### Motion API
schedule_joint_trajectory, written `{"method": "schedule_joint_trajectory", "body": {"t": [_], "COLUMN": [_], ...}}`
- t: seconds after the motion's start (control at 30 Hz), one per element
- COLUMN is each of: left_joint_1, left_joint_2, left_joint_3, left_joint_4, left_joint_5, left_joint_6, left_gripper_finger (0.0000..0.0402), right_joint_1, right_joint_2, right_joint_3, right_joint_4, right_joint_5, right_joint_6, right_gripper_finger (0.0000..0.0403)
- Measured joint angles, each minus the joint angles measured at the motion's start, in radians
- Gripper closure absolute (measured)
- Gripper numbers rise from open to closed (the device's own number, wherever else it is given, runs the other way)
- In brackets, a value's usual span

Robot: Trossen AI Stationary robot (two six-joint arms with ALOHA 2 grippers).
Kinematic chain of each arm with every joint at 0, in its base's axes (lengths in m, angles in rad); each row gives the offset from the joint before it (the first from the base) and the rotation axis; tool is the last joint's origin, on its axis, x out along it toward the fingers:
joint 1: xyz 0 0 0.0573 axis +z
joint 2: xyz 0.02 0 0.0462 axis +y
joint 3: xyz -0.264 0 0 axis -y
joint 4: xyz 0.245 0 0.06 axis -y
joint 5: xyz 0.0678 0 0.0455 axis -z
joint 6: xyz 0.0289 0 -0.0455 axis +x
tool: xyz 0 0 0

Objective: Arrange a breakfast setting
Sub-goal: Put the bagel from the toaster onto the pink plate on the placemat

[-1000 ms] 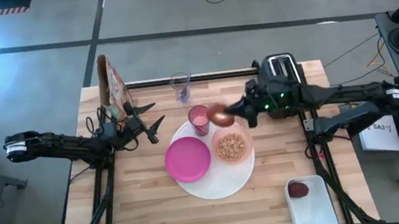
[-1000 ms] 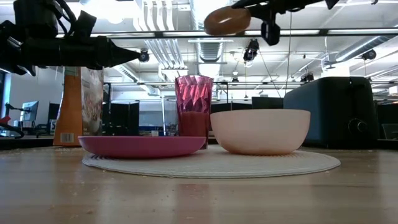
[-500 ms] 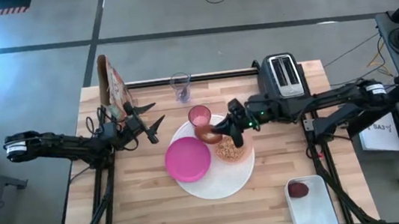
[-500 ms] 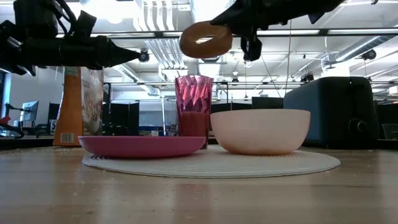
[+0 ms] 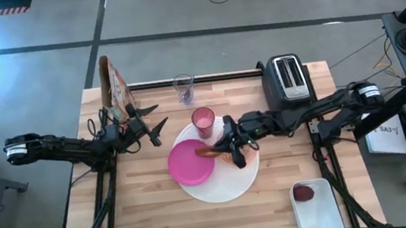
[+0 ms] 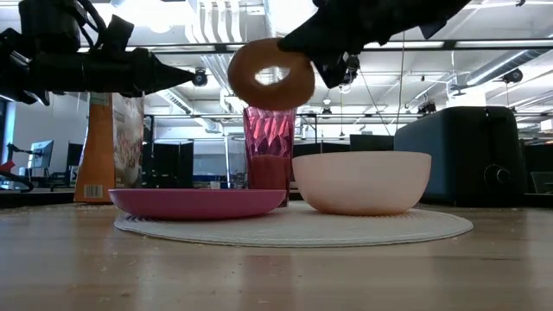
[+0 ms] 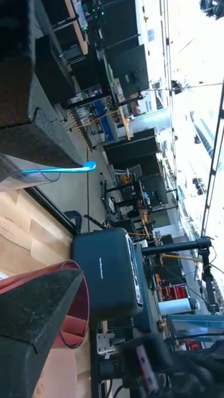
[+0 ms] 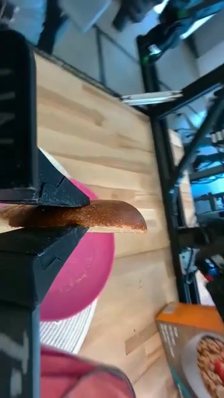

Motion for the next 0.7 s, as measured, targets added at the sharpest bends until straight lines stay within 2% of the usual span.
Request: {"method": "schedule_joint_trajectory", "body": {"t": [0.33, 0.7], "left_joint_1": [0.000, 0.000], "left_joint_2": [0.000, 0.000], "left_joint_3": [0.000, 0.000], "left_joint_4": [0.000, -0.006], "left_joint_5": [0.001, 0.002], "left_joint_6": [-0.031, -0.042], "left_gripper_finger": [0.0141, 0.0141], "right_joint_1": [0.021, 0.028], "right_joint_2": [0.115, 0.156], "right_joint_3": [0.000, 0.001], "right_joint_4": [0.135, 0.180], "right_joint_5": [0.004, 0.001], "right_joint_6": [-0.091, -0.207], "right_gripper_finger": [0.0374, 0.0374]}}
